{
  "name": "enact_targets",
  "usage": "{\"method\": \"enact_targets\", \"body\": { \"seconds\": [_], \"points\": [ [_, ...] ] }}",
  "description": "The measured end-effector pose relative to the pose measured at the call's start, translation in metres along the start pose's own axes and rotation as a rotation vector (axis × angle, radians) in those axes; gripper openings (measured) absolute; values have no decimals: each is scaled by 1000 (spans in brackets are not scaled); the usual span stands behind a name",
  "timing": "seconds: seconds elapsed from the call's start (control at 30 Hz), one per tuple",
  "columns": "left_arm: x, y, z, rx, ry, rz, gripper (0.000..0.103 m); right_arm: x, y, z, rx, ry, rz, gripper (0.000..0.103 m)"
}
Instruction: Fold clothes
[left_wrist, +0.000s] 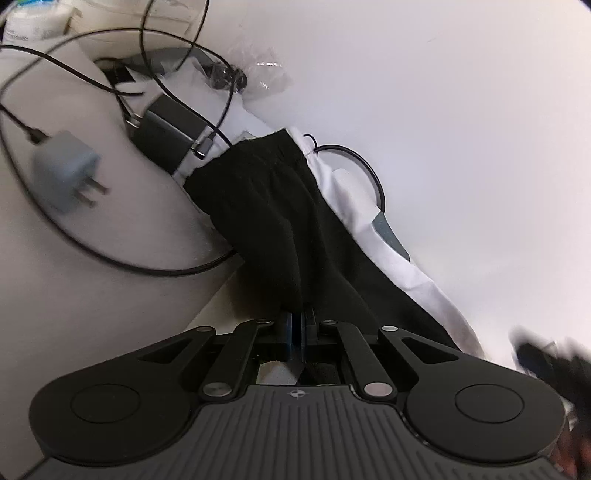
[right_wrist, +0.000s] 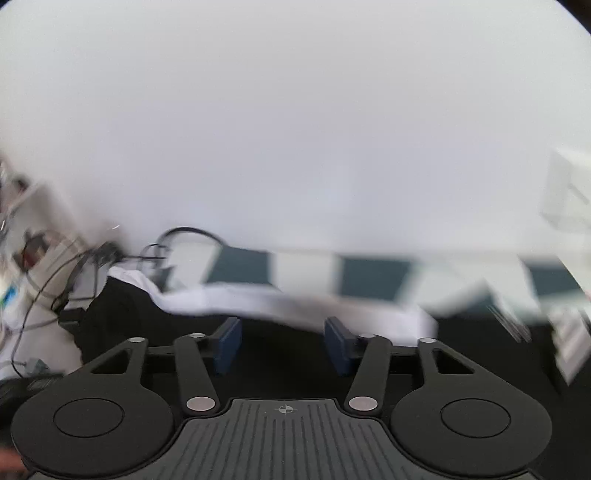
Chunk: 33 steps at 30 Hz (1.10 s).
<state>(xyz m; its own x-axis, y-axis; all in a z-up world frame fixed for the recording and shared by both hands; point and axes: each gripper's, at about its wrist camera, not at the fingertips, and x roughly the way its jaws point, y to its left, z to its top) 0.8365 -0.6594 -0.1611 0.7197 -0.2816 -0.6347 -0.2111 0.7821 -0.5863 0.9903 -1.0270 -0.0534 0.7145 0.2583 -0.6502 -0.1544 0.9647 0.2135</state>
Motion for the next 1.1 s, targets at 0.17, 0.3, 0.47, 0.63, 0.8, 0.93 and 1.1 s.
{"method": "enact_targets", "body": {
  "seconds": [0.17,0.3,0.47,0.63,0.8,0.93,1.1],
  "points": [
    [-12,9,-12,-3,32,-2,4,93,72,16,-229,110,88,71],
    [1,25,-7,-64,84,-3,19,136,113,6,-449,184,38,64],
    [14,32,5,-90,63,-68,29,155,105,12,-332,242,57,1],
    [15,36,8,-63,13,-92,3,161,101,7,-305,197,47,0],
    [-8,25,13,48,-84,-40,3,165,110,21,-236,69,-8,0],
    [-2,26,15,81,-64,38,7,170,114,30,-176,12,-30,1],
    [-2,19,5,117,-43,114,18,133,93,19,-56,-153,-102,82]
  ]
}}
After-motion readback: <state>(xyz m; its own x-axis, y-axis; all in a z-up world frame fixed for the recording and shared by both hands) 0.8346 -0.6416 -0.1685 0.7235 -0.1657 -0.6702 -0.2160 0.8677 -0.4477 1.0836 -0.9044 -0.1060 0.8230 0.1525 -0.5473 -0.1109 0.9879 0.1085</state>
